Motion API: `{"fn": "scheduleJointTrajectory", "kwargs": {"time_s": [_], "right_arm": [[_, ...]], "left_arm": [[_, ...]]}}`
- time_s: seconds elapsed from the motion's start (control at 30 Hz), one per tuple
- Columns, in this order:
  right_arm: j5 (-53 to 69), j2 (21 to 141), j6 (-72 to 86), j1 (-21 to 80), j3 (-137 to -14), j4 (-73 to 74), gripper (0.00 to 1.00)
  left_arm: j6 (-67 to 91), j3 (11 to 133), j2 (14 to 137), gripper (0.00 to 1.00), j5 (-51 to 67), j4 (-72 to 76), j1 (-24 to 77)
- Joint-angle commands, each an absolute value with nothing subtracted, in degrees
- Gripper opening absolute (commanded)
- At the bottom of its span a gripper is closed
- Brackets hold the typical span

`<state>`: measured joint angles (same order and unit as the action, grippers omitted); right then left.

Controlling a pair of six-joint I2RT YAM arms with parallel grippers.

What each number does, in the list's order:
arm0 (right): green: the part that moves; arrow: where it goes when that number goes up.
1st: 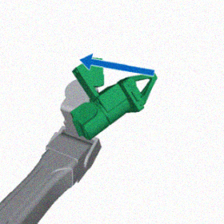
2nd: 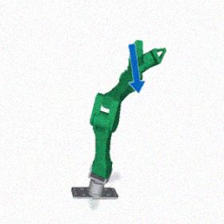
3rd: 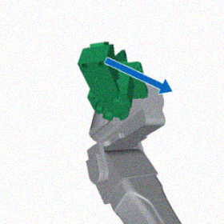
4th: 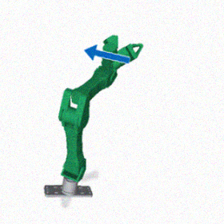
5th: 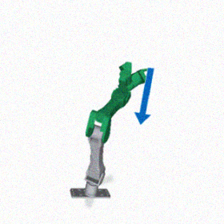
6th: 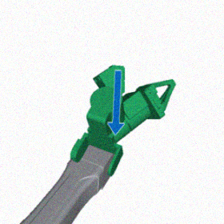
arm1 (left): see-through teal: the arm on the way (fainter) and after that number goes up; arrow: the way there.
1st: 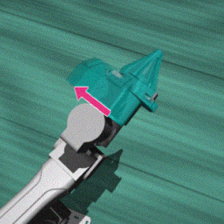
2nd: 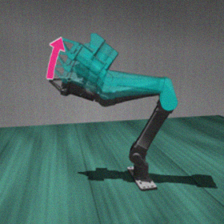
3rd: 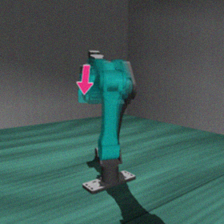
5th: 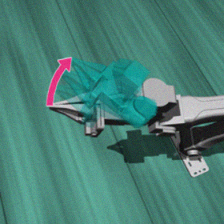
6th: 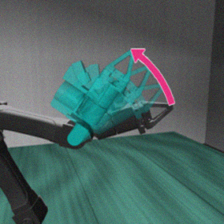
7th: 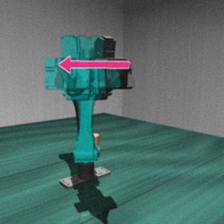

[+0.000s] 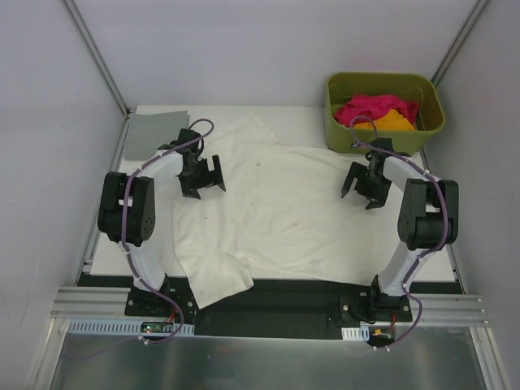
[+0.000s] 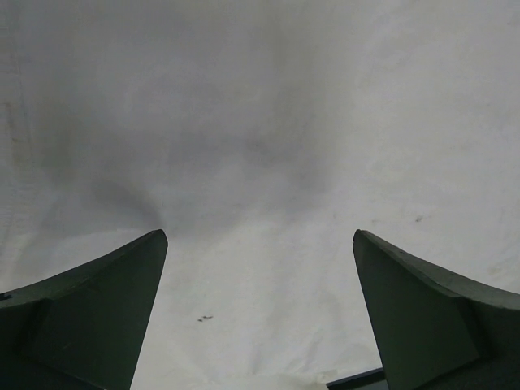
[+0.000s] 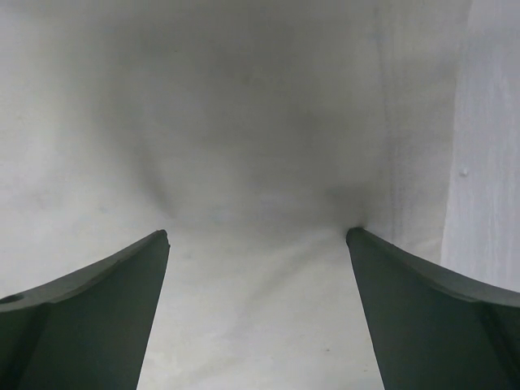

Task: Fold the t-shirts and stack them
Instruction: Flatten out the tshirt

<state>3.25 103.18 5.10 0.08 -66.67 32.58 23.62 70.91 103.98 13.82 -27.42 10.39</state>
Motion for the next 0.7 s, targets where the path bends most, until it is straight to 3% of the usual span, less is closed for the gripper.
{"fn": "scheduleJointTrajectory", "kwargs": {"time_s": [0.0, 0.4, 0.67], "right_arm": [[5.1, 109.5, 2.8, -3.7, -72.0, 34.1, 0.97], [6.9, 115.8, 1.9, -7.4, -80.9, 36.5, 0.97], [8.3, 108.7, 1.1, -7.4, -81.4, 37.7, 0.97]], "left_arm": [[22.9, 74.6, 108.3, 0.99, 12.6, -27.4, 9.8], [21.3, 86.7, 119.9, 0.99, 16.2, -27.7, 8.1], [21.4, 86.3, 112.9, 0.99, 16.7, -28.7, 8.0]]}}
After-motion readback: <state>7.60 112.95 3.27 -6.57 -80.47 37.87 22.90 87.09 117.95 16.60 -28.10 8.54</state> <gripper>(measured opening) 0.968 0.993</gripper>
